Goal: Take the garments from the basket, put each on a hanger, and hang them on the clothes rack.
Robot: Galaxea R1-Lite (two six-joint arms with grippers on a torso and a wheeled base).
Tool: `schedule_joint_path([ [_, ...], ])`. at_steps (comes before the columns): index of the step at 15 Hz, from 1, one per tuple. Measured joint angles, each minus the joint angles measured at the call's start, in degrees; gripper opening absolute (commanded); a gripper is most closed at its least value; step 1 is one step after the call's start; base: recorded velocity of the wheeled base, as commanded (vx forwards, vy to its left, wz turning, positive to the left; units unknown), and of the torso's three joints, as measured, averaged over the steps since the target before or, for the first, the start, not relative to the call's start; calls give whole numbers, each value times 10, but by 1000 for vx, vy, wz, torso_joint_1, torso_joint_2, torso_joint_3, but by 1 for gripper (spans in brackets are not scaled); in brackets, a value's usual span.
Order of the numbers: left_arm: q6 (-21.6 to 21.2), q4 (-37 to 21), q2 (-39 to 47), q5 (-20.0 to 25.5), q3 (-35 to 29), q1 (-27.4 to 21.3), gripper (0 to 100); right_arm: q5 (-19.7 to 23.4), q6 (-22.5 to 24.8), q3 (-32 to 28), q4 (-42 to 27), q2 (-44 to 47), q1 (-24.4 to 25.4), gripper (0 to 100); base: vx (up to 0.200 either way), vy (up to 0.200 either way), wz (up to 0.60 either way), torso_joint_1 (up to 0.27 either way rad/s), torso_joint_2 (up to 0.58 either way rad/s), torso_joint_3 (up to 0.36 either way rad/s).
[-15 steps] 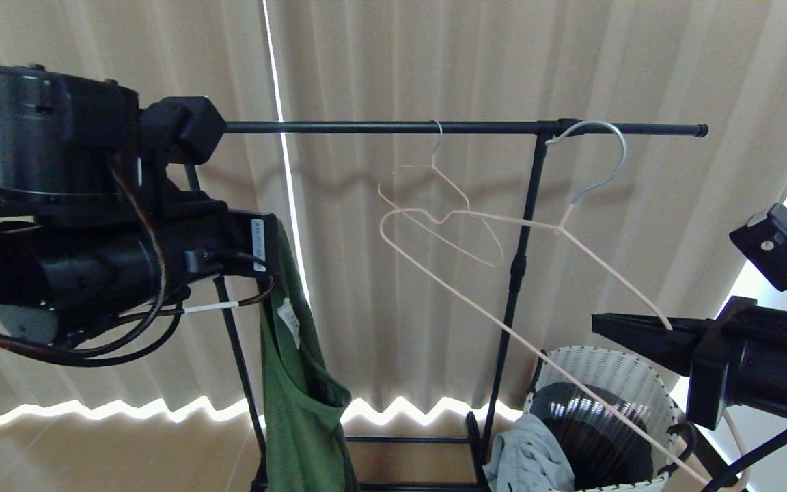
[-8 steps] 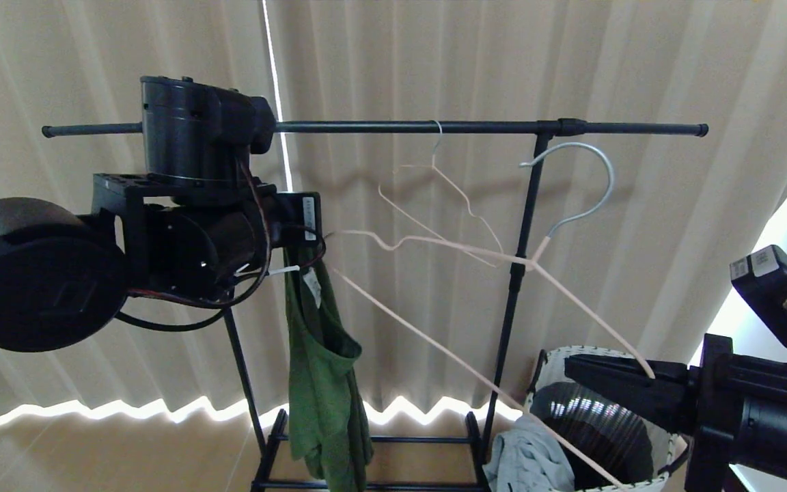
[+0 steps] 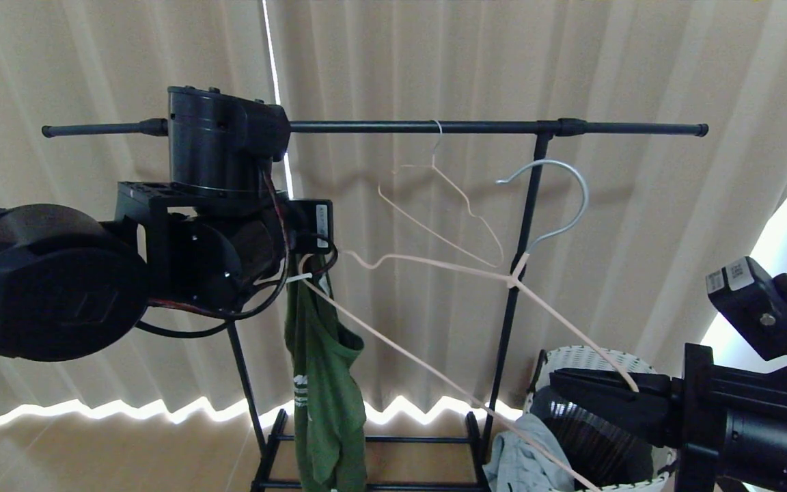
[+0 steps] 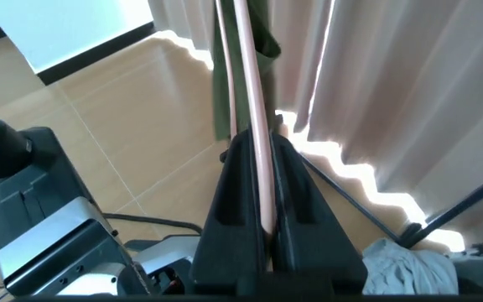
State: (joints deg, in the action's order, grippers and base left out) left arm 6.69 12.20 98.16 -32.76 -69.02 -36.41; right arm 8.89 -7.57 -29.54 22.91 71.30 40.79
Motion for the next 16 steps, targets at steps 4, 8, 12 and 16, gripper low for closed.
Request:
schedule_joint_path([
  [4,-2,-2,-13,-3,12,1,0,-1,-1,-15,1,19,-15,0,0,0,0,0,0,0],
  [8,-3,-2,-21,-21,25,4,0,-1,0,-19,27,28,-21,0,0,0,0,0,0,0],
  [12,-5,-9,-27,-27,31,4,0,-3,0,-19,28,43,-23,0,0,0,0,0,0,0],
  [16,-9,-56,-49,-27,47,2,0,-4,-6,-37,28,72,-25,0,0,0,0,0,0,0],
])
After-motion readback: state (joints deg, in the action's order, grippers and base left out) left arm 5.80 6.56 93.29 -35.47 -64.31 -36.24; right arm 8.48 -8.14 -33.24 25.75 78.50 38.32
